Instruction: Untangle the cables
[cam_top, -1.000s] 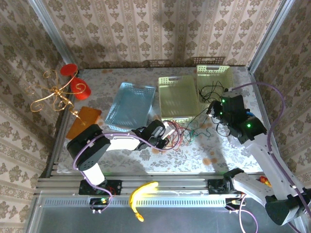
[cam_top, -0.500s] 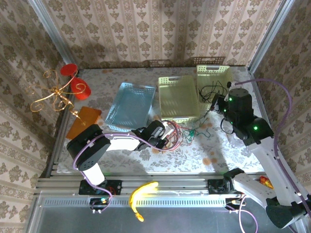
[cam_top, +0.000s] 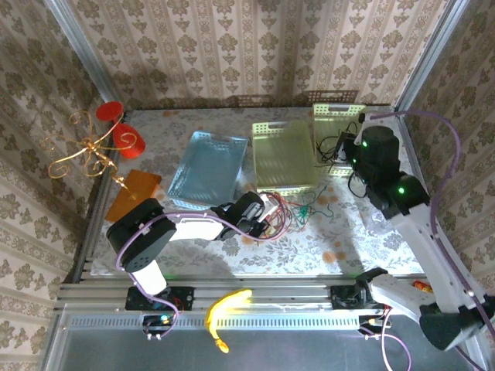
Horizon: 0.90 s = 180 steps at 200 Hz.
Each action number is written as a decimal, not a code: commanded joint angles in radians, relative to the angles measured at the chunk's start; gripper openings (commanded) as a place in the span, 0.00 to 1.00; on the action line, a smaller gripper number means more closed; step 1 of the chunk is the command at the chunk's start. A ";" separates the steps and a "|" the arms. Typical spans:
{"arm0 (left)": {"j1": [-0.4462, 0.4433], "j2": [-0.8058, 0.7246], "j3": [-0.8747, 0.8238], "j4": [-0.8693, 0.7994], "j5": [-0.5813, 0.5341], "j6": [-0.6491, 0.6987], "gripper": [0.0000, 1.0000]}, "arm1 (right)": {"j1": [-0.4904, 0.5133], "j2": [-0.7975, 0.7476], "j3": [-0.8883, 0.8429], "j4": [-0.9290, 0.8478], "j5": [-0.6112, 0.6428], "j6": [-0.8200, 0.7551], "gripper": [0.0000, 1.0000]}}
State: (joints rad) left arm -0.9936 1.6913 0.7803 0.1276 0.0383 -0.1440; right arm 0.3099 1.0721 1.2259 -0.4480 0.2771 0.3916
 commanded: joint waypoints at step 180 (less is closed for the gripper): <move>-0.015 -0.079 0.091 -0.004 -0.098 0.016 0.89 | -0.153 0.425 0.004 0.078 0.010 0.049 0.41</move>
State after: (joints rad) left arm -1.0027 1.6264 0.8429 0.1032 -0.0357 -0.1200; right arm 0.1402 1.6180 1.2892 -0.3668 0.3130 0.4042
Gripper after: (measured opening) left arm 0.879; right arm 0.411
